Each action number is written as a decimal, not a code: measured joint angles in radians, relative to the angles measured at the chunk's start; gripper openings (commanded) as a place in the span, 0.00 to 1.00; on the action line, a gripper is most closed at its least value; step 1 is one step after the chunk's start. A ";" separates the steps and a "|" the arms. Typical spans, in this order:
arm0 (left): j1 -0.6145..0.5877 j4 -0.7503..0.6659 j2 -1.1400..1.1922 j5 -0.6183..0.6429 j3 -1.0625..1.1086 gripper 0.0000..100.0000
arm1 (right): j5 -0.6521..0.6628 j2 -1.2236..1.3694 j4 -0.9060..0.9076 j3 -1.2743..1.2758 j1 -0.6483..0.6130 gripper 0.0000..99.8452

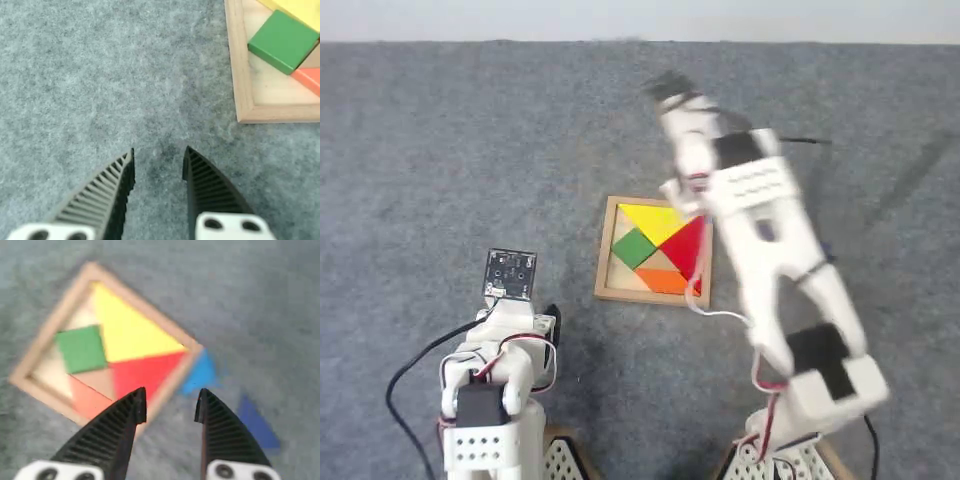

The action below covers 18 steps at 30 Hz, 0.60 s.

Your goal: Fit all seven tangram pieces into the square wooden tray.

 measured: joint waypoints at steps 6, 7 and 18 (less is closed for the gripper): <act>0.000 0.000 0.000 0.000 0.000 0.15 | 0.109 -0.094 0.000 0.230 0.127 0.17; 0.000 0.000 0.000 0.000 0.000 0.15 | 0.115 -0.097 -0.014 0.267 0.152 0.20; 0.000 0.000 0.000 0.000 0.000 0.15 | 0.474 -0.031 -0.078 0.327 0.394 0.34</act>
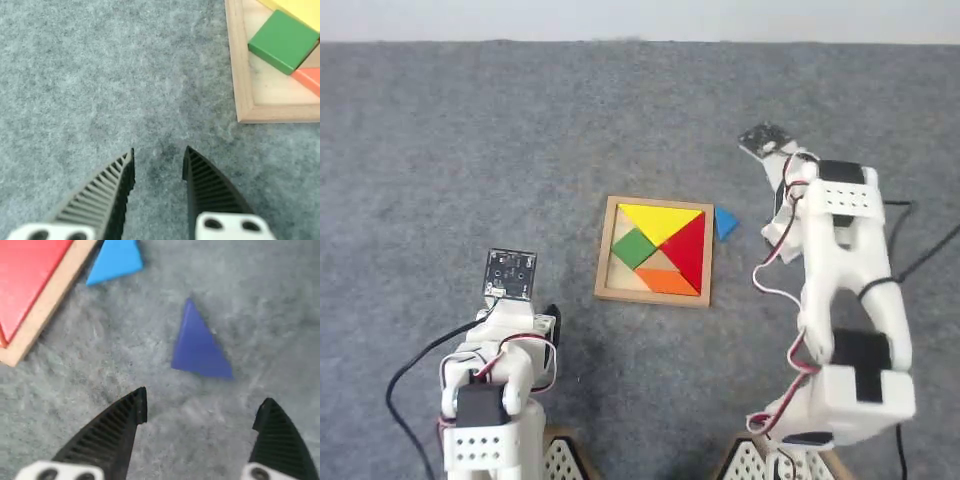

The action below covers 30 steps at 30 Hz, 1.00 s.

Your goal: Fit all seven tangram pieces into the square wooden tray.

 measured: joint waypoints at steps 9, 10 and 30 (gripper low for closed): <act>-0.002 0.000 0.000 0.000 0.000 0.15 | 0.072 0.172 -0.074 0.000 0.003 0.34; 0.000 0.000 0.000 0.000 0.000 0.15 | 0.077 0.186 -0.078 0.000 0.003 0.34; -0.002 0.000 0.000 0.000 0.000 0.15 | 0.084 0.255 -0.133 -0.006 0.009 0.12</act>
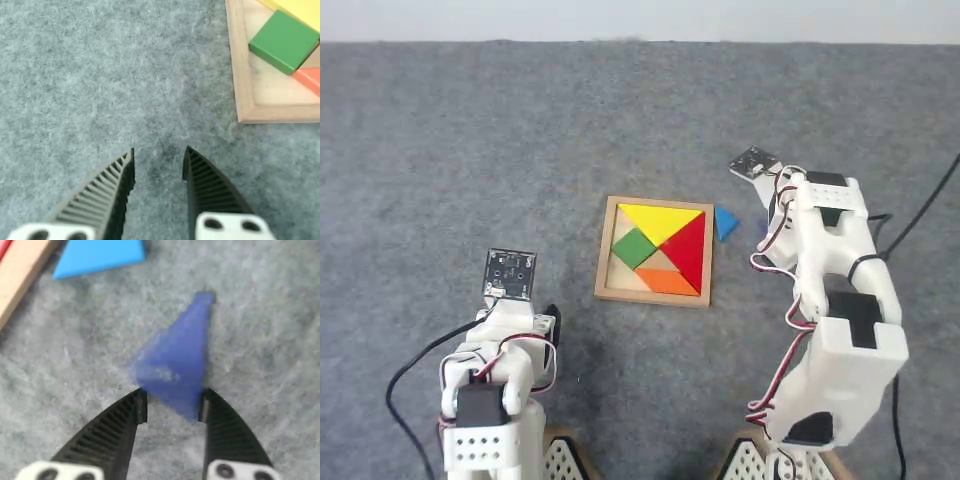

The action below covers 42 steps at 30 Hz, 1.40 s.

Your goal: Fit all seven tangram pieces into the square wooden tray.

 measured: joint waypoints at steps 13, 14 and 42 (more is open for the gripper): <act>0.000 0.000 0.000 0.000 0.000 0.15 | -0.147 -0.120 0.032 0.003 -0.035 0.13; 0.000 0.000 0.000 0.000 0.000 0.15 | -0.149 -0.133 0.044 0.003 -0.034 0.16; -0.002 0.000 0.000 0.000 0.000 0.15 | -0.519 0.066 0.068 -0.149 -0.204 0.31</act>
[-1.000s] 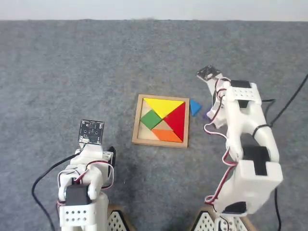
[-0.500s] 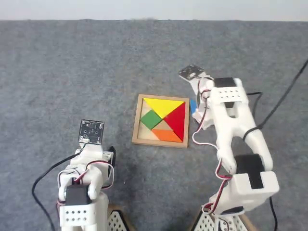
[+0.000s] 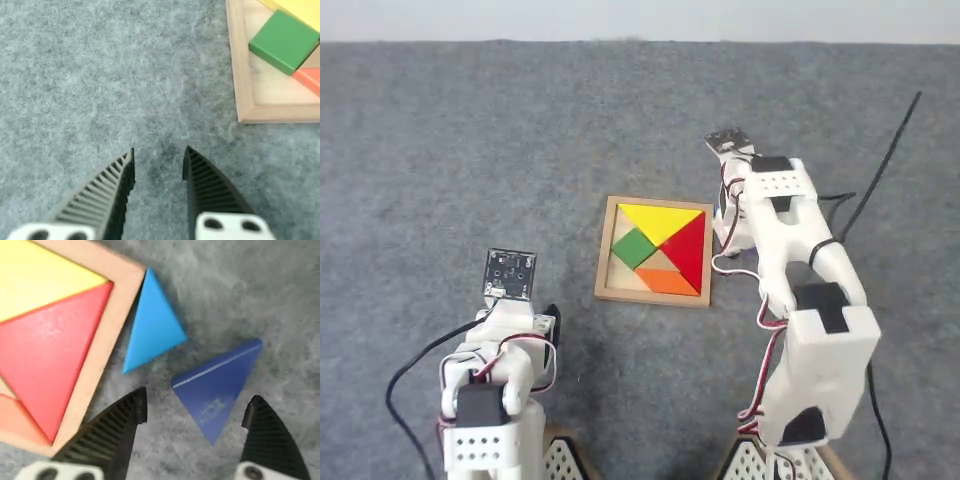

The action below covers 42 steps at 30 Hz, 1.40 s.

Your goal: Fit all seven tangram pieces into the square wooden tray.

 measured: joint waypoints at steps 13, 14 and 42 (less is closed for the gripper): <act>0.002 0.000 0.000 0.000 0.000 0.15 | -0.005 0.012 0.000 -0.002 0.035 0.20; 0.002 0.000 0.000 0.000 0.000 0.15 | -0.009 0.012 0.000 -0.002 0.035 0.20; 0.002 0.000 0.000 0.000 0.000 0.15 | -0.377 0.063 -0.055 -0.054 0.034 0.27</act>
